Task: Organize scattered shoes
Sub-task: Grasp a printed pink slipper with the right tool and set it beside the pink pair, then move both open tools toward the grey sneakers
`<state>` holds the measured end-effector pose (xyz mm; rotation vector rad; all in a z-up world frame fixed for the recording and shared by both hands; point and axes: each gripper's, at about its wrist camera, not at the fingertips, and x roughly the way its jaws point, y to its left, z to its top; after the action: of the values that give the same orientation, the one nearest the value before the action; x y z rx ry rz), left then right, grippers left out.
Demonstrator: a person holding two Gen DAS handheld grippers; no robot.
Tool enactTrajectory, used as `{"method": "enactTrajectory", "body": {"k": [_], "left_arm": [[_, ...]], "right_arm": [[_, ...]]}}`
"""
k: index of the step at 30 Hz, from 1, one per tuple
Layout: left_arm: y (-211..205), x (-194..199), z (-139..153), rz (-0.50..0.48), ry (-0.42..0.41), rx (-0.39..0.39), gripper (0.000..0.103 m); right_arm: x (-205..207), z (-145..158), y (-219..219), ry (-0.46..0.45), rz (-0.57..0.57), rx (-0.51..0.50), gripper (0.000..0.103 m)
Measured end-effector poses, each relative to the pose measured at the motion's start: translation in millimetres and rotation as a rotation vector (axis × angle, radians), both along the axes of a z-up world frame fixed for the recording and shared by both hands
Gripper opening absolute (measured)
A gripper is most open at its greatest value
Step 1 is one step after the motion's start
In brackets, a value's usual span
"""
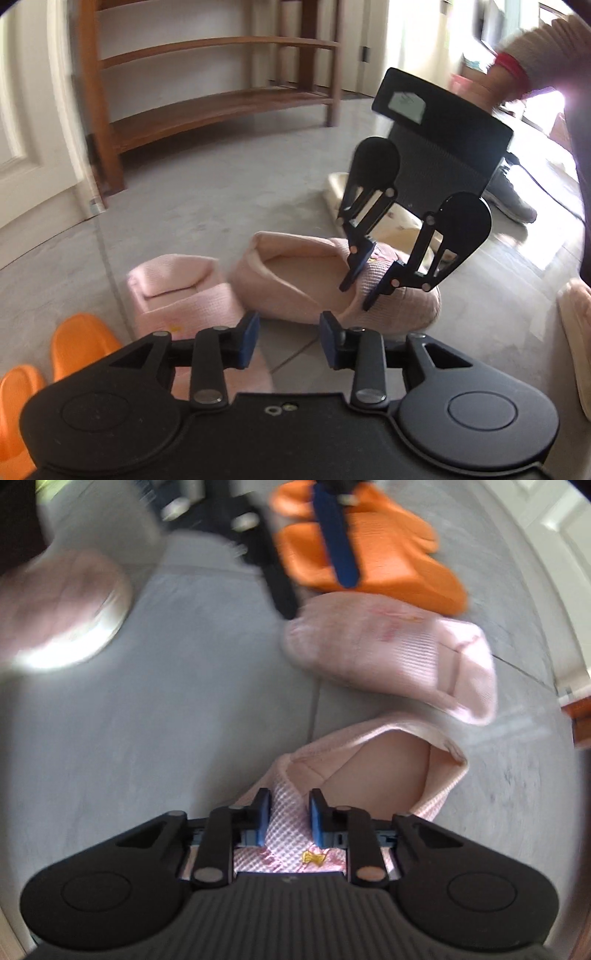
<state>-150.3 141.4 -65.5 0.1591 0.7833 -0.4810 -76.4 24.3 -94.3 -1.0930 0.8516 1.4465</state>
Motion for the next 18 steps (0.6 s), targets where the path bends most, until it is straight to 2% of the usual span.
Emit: {"method": "enactTrajectory", "body": {"k": [1, 2, 6, 11, 14, 16, 18], "left_arm": [[4, -1, 1, 0.023, -0.002, -0.009, 0.035], [7, -1, 1, 0.044, -0.004, -0.016, 0.035], [13, -4, 4, 0.081, -0.01, -0.027, 0.036], [15, -6, 11, 0.099, -0.025, -0.051, 0.036], [13, 3, 10, 0.105, -0.039, -0.068, 0.038], [7, 9, 9, 0.102, -0.049, -0.069, 0.038], [-1, 15, 10, 0.086, -0.059, -0.067, 0.038]], "right_arm": [[8, 1, 1, 0.011, -0.059, 0.021, 0.024], [24, 4, 2, 0.032, -0.177, 0.06, 0.024], [68, 6, 5, 0.118, -0.462, 0.117, 0.024], [75, 11, 5, 0.176, -0.478, 0.165, 0.027], [78, 28, -8, 0.207, -0.472, 0.211, 0.03], [77, 34, -18, 0.184, -0.474, 0.251, 0.038], [76, 43, -36, 0.136, -0.532, 0.293, 0.045]]}}
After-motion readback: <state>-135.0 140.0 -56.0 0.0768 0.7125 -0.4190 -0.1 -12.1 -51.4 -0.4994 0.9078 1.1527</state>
